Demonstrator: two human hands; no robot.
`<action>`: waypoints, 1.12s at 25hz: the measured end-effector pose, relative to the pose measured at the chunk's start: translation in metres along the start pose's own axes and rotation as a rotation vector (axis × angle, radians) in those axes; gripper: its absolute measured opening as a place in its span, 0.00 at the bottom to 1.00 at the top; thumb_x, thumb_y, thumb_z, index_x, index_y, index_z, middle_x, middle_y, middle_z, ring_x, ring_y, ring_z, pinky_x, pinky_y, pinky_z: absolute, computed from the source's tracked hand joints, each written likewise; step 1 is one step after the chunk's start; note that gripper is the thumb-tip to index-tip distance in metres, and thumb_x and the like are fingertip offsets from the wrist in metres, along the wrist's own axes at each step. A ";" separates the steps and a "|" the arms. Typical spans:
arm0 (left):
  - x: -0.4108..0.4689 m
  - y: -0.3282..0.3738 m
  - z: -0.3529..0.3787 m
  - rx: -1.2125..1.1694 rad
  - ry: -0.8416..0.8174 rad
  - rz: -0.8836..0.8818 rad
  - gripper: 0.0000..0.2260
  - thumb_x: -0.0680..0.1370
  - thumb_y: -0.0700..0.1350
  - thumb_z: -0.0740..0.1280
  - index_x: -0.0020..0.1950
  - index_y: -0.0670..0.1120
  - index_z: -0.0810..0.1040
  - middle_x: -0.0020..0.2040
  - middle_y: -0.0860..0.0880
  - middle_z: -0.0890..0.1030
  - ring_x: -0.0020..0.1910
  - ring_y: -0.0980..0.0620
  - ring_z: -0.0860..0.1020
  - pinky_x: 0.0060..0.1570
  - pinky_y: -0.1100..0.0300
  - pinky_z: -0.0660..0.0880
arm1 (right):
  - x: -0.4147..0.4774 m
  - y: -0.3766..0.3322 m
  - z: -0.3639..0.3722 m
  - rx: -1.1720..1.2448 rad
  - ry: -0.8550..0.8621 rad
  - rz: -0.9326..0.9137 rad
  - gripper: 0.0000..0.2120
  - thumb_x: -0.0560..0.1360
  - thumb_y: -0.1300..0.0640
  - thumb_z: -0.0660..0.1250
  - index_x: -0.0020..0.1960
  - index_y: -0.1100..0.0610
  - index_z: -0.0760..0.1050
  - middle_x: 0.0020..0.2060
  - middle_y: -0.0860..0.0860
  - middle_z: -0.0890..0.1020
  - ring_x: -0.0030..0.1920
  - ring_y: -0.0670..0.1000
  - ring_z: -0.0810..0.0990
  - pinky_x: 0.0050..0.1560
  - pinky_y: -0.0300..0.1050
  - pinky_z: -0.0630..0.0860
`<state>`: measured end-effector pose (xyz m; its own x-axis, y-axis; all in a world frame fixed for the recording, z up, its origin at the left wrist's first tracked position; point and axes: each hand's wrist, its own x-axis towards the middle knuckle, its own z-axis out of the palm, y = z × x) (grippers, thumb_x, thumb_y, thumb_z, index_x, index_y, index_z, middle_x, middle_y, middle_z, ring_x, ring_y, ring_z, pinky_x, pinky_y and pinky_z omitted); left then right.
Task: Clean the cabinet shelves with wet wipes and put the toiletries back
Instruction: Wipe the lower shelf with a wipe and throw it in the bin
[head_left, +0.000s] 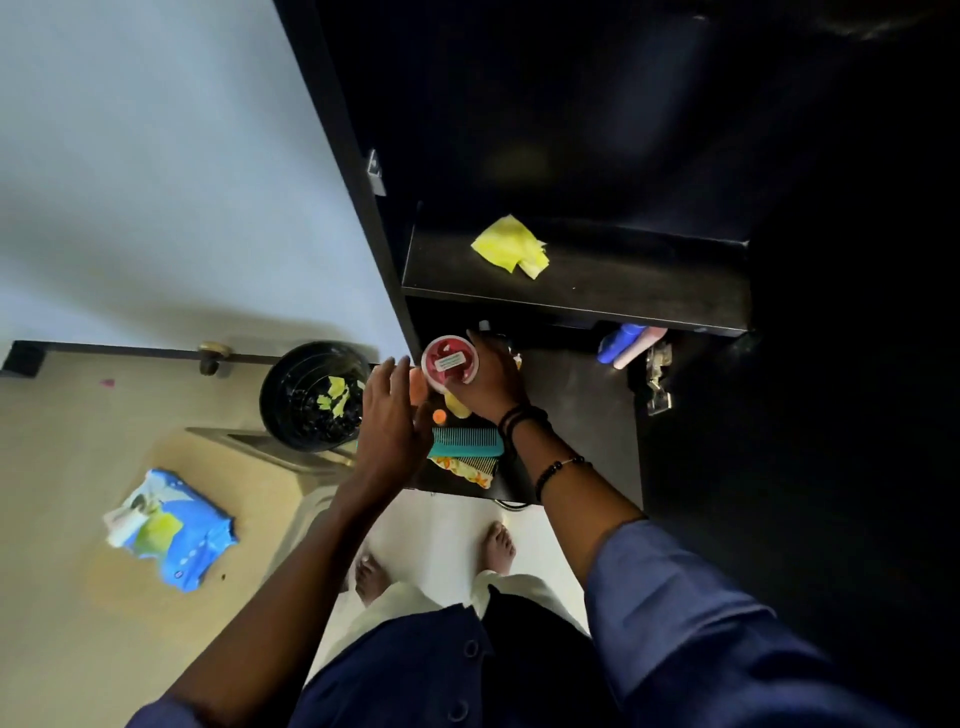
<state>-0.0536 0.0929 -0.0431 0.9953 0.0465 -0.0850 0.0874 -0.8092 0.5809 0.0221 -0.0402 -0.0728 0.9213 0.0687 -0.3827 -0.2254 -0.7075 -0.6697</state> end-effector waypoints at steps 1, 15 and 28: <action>0.002 -0.005 0.001 -0.011 -0.037 -0.036 0.27 0.75 0.39 0.67 0.72 0.37 0.64 0.71 0.37 0.66 0.71 0.38 0.62 0.69 0.42 0.64 | 0.008 -0.002 0.004 -0.028 -0.020 0.004 0.37 0.70 0.50 0.72 0.75 0.54 0.60 0.72 0.57 0.64 0.74 0.57 0.60 0.73 0.53 0.62; 0.025 -0.011 0.008 -0.004 -0.036 -0.107 0.20 0.74 0.37 0.64 0.66 0.43 0.73 0.58 0.40 0.79 0.48 0.40 0.80 0.45 0.48 0.78 | 0.048 -0.021 0.016 -0.174 -0.064 0.062 0.39 0.65 0.48 0.76 0.72 0.52 0.64 0.69 0.55 0.70 0.70 0.58 0.67 0.67 0.50 0.69; 0.021 0.040 0.002 0.166 -0.029 0.170 0.30 0.68 0.31 0.68 0.69 0.46 0.69 0.69 0.44 0.71 0.48 0.38 0.81 0.40 0.50 0.80 | -0.039 0.085 -0.078 -0.013 0.396 0.224 0.41 0.61 0.53 0.79 0.70 0.57 0.67 0.64 0.58 0.72 0.63 0.59 0.72 0.64 0.50 0.70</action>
<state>-0.0296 0.0605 -0.0233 0.9933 -0.1136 -0.0221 -0.0917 -0.8893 0.4481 -0.0084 -0.1576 -0.0655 0.9012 -0.3593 -0.2424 -0.4310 -0.6830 -0.5897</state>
